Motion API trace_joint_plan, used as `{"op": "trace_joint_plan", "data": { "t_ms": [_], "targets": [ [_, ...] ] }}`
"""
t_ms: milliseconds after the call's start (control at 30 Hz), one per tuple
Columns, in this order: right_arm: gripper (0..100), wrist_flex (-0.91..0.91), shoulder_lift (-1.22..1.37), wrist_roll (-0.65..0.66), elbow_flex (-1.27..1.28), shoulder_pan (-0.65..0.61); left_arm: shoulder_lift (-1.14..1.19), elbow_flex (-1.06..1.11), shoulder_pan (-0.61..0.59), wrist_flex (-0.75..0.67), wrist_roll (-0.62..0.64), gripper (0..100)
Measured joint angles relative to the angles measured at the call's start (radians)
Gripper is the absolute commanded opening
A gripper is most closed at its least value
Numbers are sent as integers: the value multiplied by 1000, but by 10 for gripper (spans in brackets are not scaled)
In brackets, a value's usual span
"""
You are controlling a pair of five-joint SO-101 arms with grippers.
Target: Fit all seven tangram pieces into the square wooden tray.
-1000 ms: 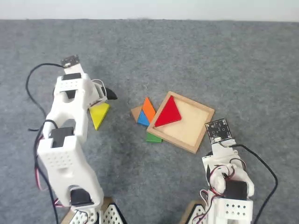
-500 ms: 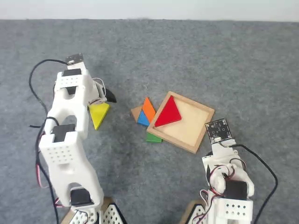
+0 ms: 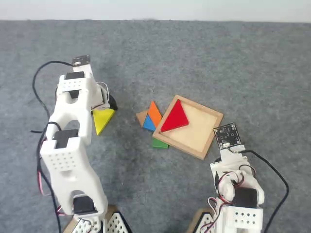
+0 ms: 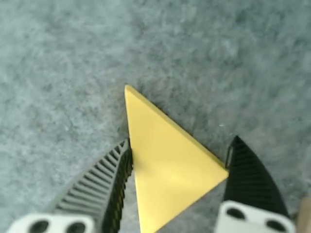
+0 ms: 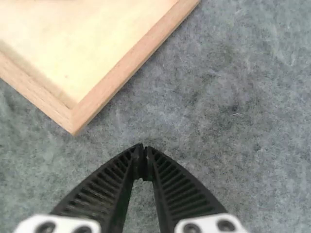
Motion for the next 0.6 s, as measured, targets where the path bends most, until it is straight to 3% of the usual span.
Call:
{"op": "trace_joint_plan", "data": {
  "t_ms": [200,600],
  "targets": [
    [8,0,0,0,0,0,-6,5,3,-5,-83,366],
    [8,0,0,0,0,0,-6,3,8,49,-167,368]
  ]
}}
